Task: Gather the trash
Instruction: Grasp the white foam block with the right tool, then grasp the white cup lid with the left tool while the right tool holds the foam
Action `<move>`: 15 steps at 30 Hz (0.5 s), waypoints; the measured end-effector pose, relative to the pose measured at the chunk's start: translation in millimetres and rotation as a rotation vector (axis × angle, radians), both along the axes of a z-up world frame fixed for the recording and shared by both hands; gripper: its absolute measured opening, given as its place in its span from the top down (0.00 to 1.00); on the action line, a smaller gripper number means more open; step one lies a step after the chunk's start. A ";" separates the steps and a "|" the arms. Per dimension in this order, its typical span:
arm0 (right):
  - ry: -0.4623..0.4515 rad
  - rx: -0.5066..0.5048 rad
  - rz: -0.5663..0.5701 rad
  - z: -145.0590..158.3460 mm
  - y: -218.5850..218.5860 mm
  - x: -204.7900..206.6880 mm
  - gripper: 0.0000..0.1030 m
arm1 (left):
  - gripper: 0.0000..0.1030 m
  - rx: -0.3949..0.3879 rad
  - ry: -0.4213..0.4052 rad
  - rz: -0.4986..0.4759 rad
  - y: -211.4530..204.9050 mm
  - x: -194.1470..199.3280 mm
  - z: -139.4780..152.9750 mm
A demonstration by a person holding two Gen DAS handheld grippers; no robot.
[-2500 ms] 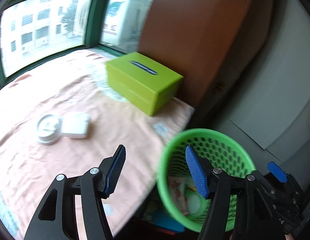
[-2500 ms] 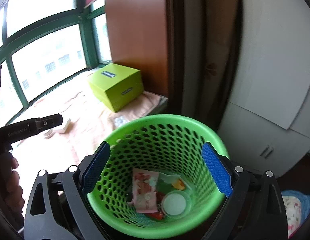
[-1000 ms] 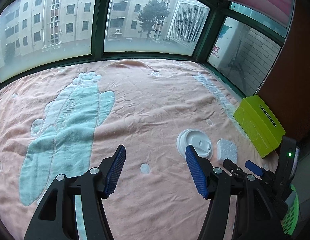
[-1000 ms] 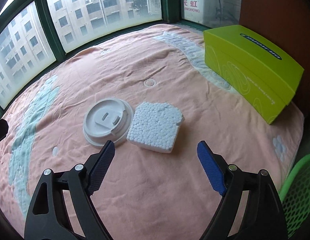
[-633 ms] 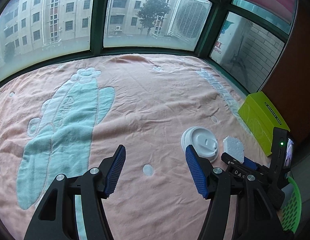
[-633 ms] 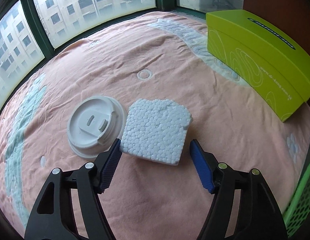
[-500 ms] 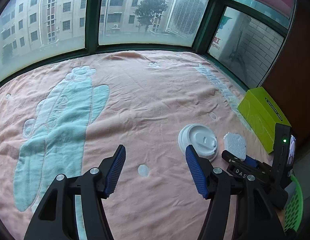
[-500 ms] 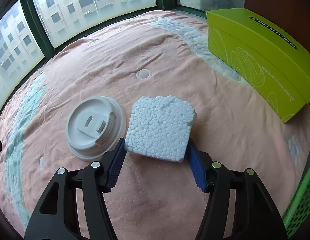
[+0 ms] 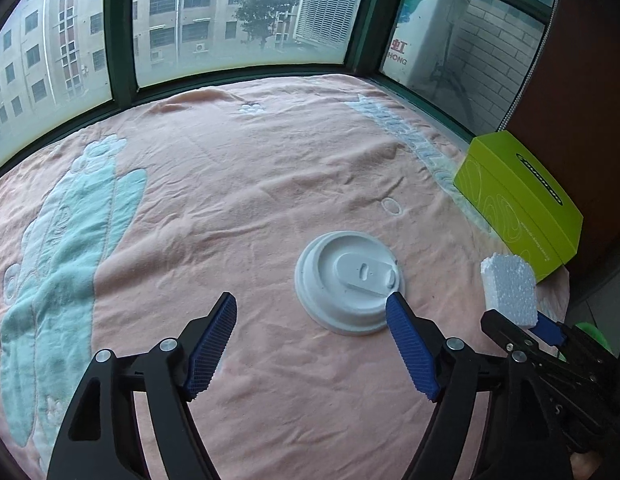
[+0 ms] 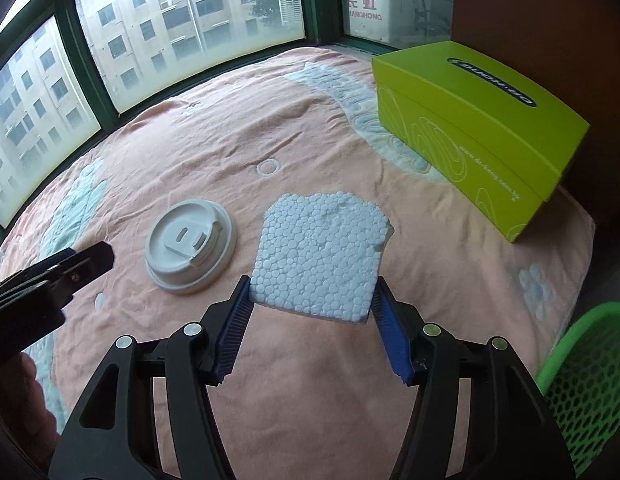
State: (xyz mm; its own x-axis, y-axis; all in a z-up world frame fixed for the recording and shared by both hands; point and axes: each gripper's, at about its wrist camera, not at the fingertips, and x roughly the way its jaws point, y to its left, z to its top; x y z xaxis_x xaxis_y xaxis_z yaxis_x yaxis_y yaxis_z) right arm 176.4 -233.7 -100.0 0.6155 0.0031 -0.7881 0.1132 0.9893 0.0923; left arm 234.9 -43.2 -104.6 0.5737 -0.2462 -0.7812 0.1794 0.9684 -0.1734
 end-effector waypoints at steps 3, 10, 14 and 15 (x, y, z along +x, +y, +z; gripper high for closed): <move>-0.015 0.009 -0.010 7.8 -6.6 -9.8 0.42 | 0.24 0.021 -0.002 -0.026 -14.0 5.3 -4.6; -0.052 -0.012 -0.035 19.6 -22.0 -37.2 0.42 | 0.20 0.073 0.027 -0.060 -37.7 24.0 -26.0; -0.061 -0.007 -0.053 22.3 -31.3 -49.1 0.42 | 0.20 0.083 0.042 -0.061 -42.6 30.6 -34.9; -0.062 -0.002 -0.060 22.7 -34.0 -51.7 0.42 | 0.20 0.082 0.043 -0.065 -43.8 31.6 -35.9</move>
